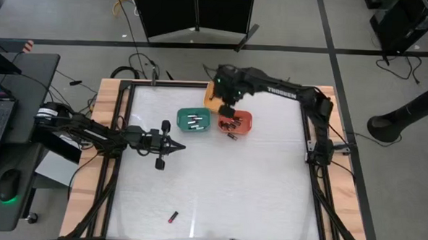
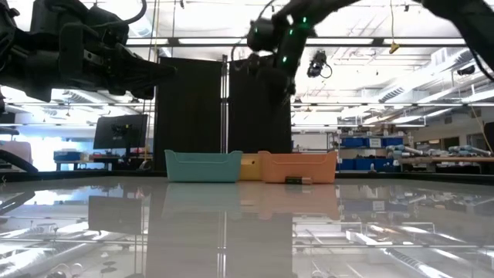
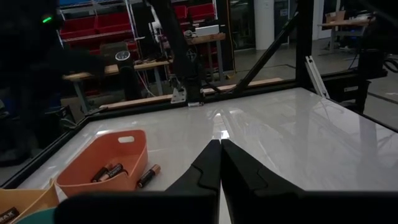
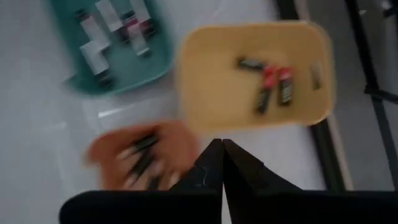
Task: Sort batteries
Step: Put the silver battery into the green bin
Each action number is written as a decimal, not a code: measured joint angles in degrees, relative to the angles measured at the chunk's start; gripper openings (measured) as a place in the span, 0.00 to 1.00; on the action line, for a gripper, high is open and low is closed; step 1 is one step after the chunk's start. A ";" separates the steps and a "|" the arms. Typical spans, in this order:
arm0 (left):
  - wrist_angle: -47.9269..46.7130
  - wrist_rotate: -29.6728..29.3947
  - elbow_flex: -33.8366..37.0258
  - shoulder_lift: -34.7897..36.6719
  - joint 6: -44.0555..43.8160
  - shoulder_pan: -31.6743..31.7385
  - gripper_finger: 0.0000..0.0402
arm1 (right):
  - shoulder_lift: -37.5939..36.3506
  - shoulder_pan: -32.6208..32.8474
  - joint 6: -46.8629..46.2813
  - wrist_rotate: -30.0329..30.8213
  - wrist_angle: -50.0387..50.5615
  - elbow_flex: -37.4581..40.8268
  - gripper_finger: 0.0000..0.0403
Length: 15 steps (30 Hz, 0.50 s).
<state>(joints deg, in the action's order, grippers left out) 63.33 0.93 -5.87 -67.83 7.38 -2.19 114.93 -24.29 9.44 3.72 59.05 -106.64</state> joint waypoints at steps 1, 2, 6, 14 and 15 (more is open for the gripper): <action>-0.04 0.00 0.00 0.00 -0.10 -0.01 0.04 | -0.84 1.21 -0.40 0.47 1.32 0.65 0.03; -0.03 0.00 0.00 0.00 -0.13 0.00 0.04 | -1.70 2.47 -0.94 1.15 2.60 1.59 0.03; -0.03 0.00 0.00 0.00 -0.15 0.01 0.04 | -6.96 7.25 -5.67 2.57 4.54 9.83 0.04; -0.02 0.00 0.00 0.00 -0.15 0.00 0.04 | -24.52 18.67 -27.44 4.19 6.63 36.93 0.03; -0.02 -0.01 0.00 0.00 -0.15 -0.01 0.04 | -26.69 20.25 -31.24 4.15 8.34 40.17 0.02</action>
<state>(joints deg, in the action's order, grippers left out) 63.31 0.92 -5.87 -67.83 7.22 -2.20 88.24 -4.04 -21.80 7.87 67.40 -66.47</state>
